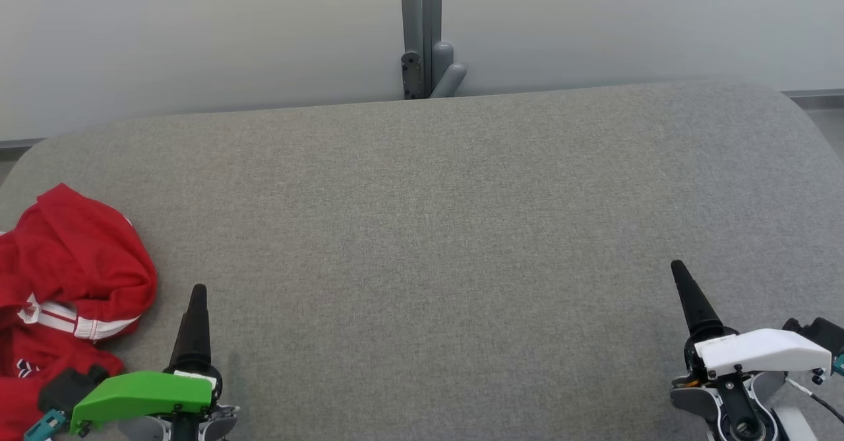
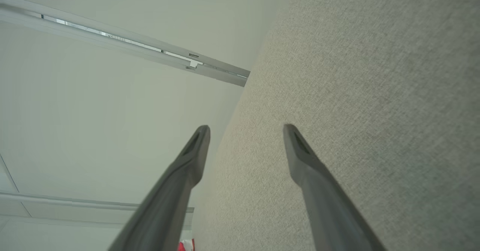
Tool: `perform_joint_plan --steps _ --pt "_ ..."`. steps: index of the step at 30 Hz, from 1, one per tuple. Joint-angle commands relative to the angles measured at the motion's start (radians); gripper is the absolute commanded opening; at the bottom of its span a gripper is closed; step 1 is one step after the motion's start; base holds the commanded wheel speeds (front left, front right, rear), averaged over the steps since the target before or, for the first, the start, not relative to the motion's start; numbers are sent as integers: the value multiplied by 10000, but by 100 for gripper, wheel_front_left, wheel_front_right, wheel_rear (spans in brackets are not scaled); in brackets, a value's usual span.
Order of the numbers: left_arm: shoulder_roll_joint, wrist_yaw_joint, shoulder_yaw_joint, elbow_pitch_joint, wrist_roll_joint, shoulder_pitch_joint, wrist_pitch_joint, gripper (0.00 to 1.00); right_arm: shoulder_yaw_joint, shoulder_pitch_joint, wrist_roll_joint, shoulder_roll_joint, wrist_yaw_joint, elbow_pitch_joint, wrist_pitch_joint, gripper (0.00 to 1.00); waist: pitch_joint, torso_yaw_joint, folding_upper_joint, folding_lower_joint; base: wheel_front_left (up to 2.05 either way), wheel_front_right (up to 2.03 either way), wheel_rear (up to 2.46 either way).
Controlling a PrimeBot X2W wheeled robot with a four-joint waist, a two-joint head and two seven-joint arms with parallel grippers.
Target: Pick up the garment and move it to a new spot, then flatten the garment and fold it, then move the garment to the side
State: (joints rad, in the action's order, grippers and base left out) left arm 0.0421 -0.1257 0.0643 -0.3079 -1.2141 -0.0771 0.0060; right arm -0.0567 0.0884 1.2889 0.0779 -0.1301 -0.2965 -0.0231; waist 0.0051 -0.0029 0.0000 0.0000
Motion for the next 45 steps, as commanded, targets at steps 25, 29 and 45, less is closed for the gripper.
perform_joint_plan --steps 25,29,45 --pt "66 379 -418 0 4406 41 -986 100 718 258 -4243 362 -4 287 1041 100 -22 -59 0 0 0 0 0" --pt "67 410 -442 26 4779 64 -1079 100 761 244 -4602 383 -4 264 1141 100 -26 -61 0 0 0 0 0" --pt "80 471 -544 -274 6764 128 -1551 100 1038 289 -6439 491 -6 42 1646 100 -40 -175 0 0 0 0 0"
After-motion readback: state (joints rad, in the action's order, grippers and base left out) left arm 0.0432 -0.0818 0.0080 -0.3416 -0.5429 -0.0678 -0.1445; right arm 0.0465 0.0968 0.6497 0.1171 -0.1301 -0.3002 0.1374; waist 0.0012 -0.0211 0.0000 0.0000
